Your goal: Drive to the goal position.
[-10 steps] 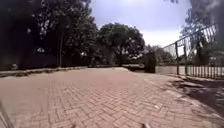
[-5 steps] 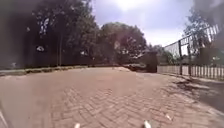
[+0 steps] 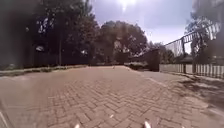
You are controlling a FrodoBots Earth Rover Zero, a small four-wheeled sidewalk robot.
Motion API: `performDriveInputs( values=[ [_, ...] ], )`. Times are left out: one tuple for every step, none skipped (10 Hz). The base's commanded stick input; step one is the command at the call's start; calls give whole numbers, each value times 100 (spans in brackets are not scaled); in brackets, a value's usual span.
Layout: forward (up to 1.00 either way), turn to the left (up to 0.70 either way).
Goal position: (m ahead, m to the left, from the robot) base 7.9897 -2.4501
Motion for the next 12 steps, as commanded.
performDriveInputs(
  values=[
    [70,0],
    [70,0],
    [70,0],
    [70,0],
    [70,0],
    [70,-8],
    [70,-24],
    [70,-35],
    [70,-35],
    [70,-35],
    [70,-35],
    [70,-35]
  ],
)
